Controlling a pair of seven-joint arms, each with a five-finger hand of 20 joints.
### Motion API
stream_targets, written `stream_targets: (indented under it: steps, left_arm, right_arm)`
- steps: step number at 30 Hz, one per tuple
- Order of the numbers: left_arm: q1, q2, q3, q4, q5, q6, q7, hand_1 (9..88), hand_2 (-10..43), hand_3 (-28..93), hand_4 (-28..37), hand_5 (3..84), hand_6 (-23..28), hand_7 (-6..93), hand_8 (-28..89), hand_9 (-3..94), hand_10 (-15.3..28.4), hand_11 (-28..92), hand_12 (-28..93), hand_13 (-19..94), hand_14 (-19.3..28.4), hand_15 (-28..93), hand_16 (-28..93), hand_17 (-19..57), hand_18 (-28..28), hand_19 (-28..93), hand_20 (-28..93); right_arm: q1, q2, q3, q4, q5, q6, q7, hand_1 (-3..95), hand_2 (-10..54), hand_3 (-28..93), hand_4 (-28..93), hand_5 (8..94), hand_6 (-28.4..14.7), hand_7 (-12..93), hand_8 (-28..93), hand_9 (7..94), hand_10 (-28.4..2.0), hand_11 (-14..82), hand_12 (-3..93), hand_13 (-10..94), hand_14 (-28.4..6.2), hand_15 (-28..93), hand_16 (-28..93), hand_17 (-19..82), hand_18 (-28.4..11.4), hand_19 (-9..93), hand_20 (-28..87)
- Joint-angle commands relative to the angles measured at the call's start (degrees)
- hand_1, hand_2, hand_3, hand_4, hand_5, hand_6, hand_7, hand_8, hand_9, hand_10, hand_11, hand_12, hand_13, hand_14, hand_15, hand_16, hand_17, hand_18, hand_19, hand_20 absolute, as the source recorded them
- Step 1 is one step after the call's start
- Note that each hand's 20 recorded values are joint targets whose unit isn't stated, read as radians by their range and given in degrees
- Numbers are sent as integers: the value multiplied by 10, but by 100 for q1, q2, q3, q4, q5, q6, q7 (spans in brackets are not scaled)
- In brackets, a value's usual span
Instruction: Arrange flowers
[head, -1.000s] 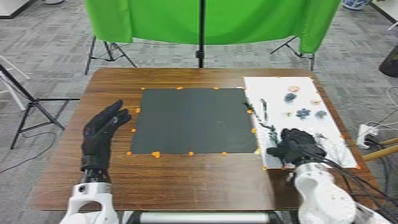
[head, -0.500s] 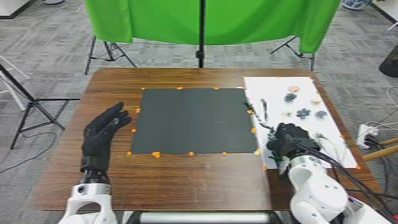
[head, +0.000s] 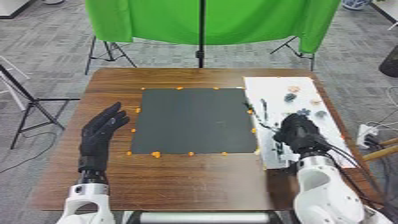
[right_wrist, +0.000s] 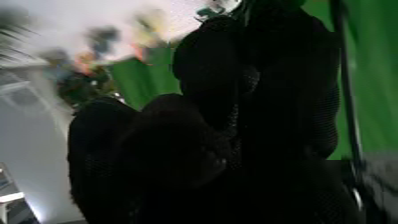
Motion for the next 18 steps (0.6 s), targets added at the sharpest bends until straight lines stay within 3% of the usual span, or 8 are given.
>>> stream_targets:
  steps: [1,4,6,7,8,9,14,18]
  left_arm:
    - [-50,278,-78,423,-440,205,171,310,-49,637,-157,437,55,109,-49,421,150,211,123,330,199,317,-37,55,150,197,211]
    - [-169,397,-48,687,-600,362,279,295,-40,643,-173,436,56,104,-50,415,150,194,115,320,191,282,-36,62,145,176,201]
    - [-248,447,-18,831,-783,440,354,275,-25,649,-192,437,56,101,-50,414,149,189,113,316,186,266,-33,65,142,166,197]
    - [-280,472,-6,887,-787,494,356,246,15,658,-229,437,56,99,-51,413,147,184,109,311,181,250,-31,66,139,155,193]
    - [-285,487,-7,935,-795,530,385,201,91,659,-272,439,56,95,-53,411,148,173,101,304,173,226,-32,66,134,137,184]
    - [-301,498,-5,986,-808,531,402,190,122,651,-279,440,55,91,-54,410,148,170,99,303,170,218,-34,66,133,132,181]
    - [-295,543,54,1095,-882,668,447,217,213,557,-283,445,53,86,-57,412,147,161,89,303,159,192,-39,69,122,117,173]
    - [-299,512,111,1104,-865,723,410,200,209,575,-283,447,54,86,-58,412,147,161,88,303,158,192,-37,69,121,115,174]
  right_arm:
    - [1844,-297,-1258,118,838,84,-449,903,-95,-283,693,734,-41,442,213,856,-103,421,437,937,7,645,220,765,-45,897,456]
    - [2597,-736,-1950,450,1119,27,-538,902,-95,-283,693,733,-41,444,210,854,-103,423,436,937,7,646,218,766,-44,898,455]
    - [2961,-1066,-2302,697,1200,-29,-599,902,-95,-283,695,733,-40,446,208,854,-103,423,435,937,7,646,217,766,-43,899,454]
    - [3117,-1237,-2453,838,1212,-90,-601,902,-95,-283,695,733,-39,448,208,854,-102,424,434,937,7,647,216,765,-44,899,454]
    - [3277,-1374,-2622,986,1304,-121,-625,901,-95,-283,697,732,-40,449,208,854,-102,424,434,937,7,647,216,766,-43,899,454]
    - [3411,-1489,-2776,1108,1404,-148,-624,900,-95,-283,698,732,-39,450,207,855,-102,424,432,937,7,647,216,766,-43,899,454]
    - [3895,-1997,-3429,1776,1603,-123,-623,899,-95,-283,700,730,-39,454,204,855,-103,429,429,937,7,648,215,767,-44,902,453]
    - [4149,-2259,-3826,2173,1806,-23,-582,898,-95,-283,702,730,-39,459,201,854,-103,433,426,937,7,651,213,767,-46,905,453]
